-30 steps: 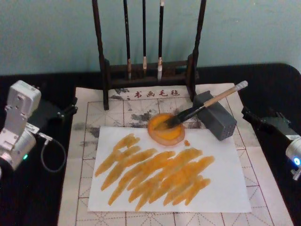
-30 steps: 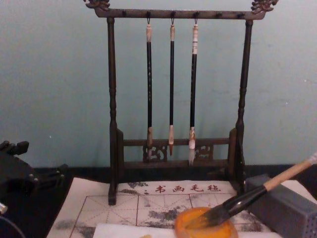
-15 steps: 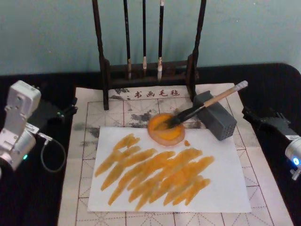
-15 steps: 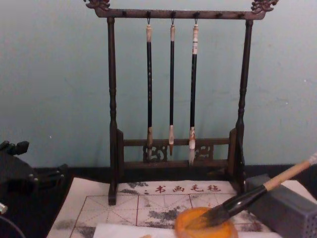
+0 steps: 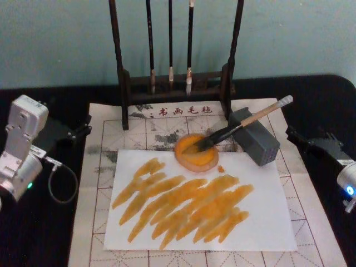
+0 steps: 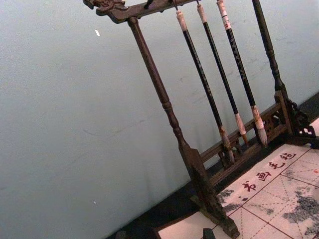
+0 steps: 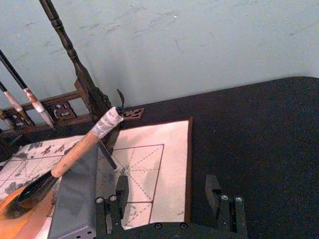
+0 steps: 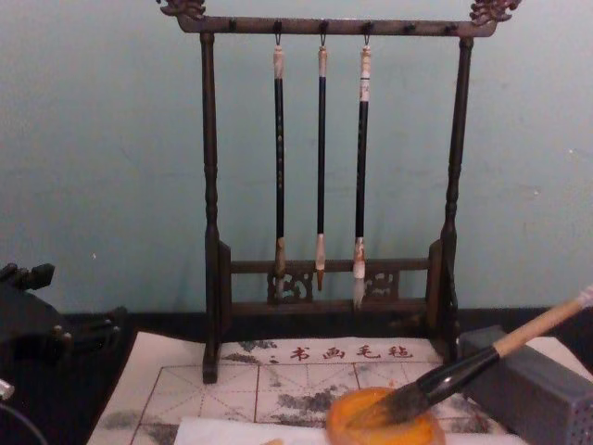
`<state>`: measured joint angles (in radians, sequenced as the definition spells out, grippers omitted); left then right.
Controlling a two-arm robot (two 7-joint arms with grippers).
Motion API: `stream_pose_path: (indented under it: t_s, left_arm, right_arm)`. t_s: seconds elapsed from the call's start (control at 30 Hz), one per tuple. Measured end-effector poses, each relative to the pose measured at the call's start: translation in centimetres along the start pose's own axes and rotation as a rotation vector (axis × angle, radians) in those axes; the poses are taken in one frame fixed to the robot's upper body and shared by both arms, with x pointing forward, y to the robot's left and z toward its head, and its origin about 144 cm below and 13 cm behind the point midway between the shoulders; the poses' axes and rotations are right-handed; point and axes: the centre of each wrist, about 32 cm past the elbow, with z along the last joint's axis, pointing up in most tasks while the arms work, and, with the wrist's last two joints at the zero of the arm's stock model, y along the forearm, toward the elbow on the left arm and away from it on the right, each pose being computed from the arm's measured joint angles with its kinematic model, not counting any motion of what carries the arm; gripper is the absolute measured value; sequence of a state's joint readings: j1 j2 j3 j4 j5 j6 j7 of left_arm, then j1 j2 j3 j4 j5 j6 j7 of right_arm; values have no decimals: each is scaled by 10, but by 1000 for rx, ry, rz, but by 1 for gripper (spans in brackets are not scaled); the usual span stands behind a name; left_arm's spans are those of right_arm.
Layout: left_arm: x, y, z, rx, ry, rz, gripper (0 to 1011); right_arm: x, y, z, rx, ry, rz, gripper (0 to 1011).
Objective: Pick up the brush from the inkstone, write on the paper, then place the brush back to its original position.
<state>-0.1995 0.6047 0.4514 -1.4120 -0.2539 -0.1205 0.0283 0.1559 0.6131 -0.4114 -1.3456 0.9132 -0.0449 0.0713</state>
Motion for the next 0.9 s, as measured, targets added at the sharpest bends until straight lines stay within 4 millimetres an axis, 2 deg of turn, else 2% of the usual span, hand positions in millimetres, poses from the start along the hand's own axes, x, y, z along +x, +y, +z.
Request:
stream_pose_path:
  t_s: [0.9]
  left_arm:
    - [0, 0, 0, 0, 0, 0, 1001]
  right_arm:
    - [0, 0, 0, -1, 1, 1, 1000]
